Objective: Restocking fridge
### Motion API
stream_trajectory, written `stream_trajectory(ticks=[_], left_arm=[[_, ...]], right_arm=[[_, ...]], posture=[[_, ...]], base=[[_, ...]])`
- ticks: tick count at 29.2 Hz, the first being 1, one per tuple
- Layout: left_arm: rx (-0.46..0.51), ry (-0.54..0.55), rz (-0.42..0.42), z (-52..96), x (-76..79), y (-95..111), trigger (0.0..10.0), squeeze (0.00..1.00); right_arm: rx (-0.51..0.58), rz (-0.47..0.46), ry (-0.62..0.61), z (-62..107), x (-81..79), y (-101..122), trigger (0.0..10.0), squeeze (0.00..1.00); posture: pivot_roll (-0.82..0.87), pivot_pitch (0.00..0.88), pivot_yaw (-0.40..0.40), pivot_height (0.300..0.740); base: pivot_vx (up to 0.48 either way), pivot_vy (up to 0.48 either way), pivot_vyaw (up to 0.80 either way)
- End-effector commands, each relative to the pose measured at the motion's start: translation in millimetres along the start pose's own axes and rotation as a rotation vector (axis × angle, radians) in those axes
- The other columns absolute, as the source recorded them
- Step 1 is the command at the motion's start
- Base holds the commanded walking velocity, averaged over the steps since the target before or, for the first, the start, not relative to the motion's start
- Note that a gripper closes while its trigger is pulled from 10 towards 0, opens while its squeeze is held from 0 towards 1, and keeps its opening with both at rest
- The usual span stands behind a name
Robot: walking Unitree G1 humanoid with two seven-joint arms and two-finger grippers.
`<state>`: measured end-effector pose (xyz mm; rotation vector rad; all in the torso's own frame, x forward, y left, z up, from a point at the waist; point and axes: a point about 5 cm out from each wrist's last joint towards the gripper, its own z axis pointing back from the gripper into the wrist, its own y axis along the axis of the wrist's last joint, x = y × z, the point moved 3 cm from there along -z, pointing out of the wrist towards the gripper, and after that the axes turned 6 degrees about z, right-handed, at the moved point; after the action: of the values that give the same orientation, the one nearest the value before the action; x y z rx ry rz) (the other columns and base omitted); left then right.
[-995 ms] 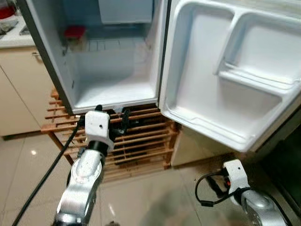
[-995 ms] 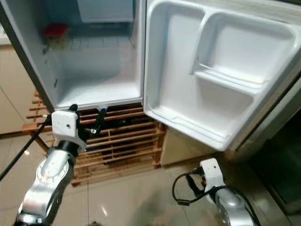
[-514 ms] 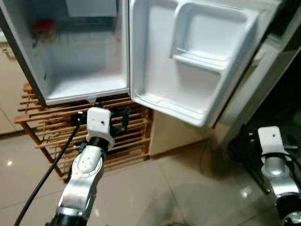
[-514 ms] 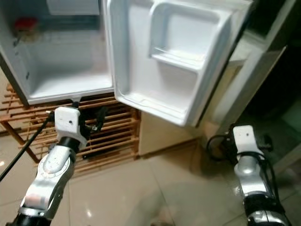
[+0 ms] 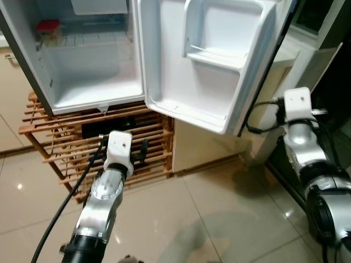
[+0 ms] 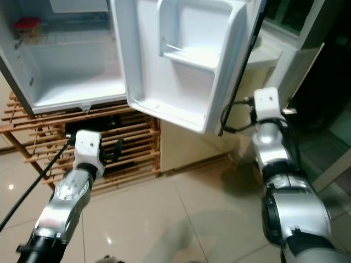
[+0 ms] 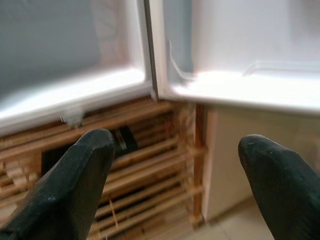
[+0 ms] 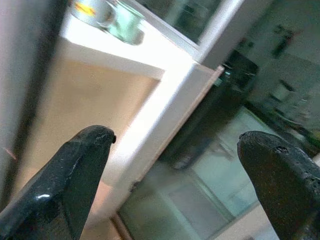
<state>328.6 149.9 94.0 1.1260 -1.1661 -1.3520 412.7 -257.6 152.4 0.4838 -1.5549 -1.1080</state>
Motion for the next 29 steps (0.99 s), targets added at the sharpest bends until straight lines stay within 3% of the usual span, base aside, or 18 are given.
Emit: stream_trajectory(ticks=[1,3,9,12,15,22,23,24,25,26,27,29], left_arm=[[-0.009,0.015,-0.015,-2.0,-3.5,-2,10.0,0.0],[-0.008,0.027,-0.024,-3.6,-7.5,0,10.0,0.0],[-0.021,0.049,-0.03,-2.2,-13.5,-5,10.0,0.0],[-0.042,0.042,-0.041,-1.1,-11.4,-10,10.0,0.0],[-0.046,0.034,-0.044,-2.5,-10.1,-11,10.0,0.0],[-0.039,0.008,-0.065,-6.9,-6.9,-8,10.0,0.0],[-0.056,0.004,-0.066,-5.7,-6.9,-12,10.0,0.0],[-0.151,-0.023,-0.12,-1.1,-4.3,-31,10.0,0.0],[-0.151,-0.023,-0.12,-1.1,-4.3,-31,10.0,0.0],[-0.297,-0.031,-0.196,6.7,-5.5,-57,10.0,0.0],[-0.297,-0.031,-0.196,6.7,-5.5,-57,10.0,0.0],[-0.466,0.012,-0.13,21.9,-12.3,-89,10.0,0.0]], right_arm=[[-0.039,-0.038,0.021,-1.1,-2.1,-1,10.0,0.0],[-0.069,-0.147,0.063,-1.7,-11.6,7,10.0,0.0],[-0.034,-0.18,0.154,1.8,-34.5,24,10.0,0.0],[0.014,-0.195,0.251,7.5,-53.8,35,10.0,0.0],[0.029,-0.199,0.29,9.5,-60.2,38,10.0,0.0],[0.12,-0.335,0.487,19.2,-84.3,70,10.0,0.0],[0.176,-0.343,0.604,28.4,-99.2,83,10.0,0.0],[0.28,-0.344,0.829,50.5,-124.5,101,10.0,0.0],[0.28,-0.344,0.829,50.5,-124.5,101,10.0,0.0],[0.371,-0.326,1.006,73.2,-140.1,109,10.0,0.0],[0.371,-0.326,1.006,73.2,-140.1,109,10.0,0.0],[0.463,-0.273,1.157,105.5,-145.8,107,10.0,0.0]], posture=[[0.02,0.0,-0.036,0.74],[0.03,0.0,-0.045,0.74],[0.04,0.0,-0.052,0.74],[0.04,0.0,-0.041,0.74],[0.03,0.0,-0.033,0.74],[0.02,0.0,-0.04,0.74],[0.02,0.0,-0.046,0.74],[0.02,0.0,-0.054,0.74],[0.02,0.0,-0.054,0.74],[0.01,0.0,-0.059,0.74],[0.01,0.0,-0.059,0.74],[0.0,0.0,-0.057,0.74]], base=[[0.0,0.0,0.0],[0.0,0.0,0.0],[0.0,0.0,0.0],[0.0,0.0,0.0],[0.0,0.0,0.0],[0.0,0.0,0.0],[0.0,0.0,0.0],[0.0,0.0,0.0],[0.0,0.0,0.0],[0.0,0.0,0.0],[0.0,0.0,0.0],[0.0,0.0,0.0]])
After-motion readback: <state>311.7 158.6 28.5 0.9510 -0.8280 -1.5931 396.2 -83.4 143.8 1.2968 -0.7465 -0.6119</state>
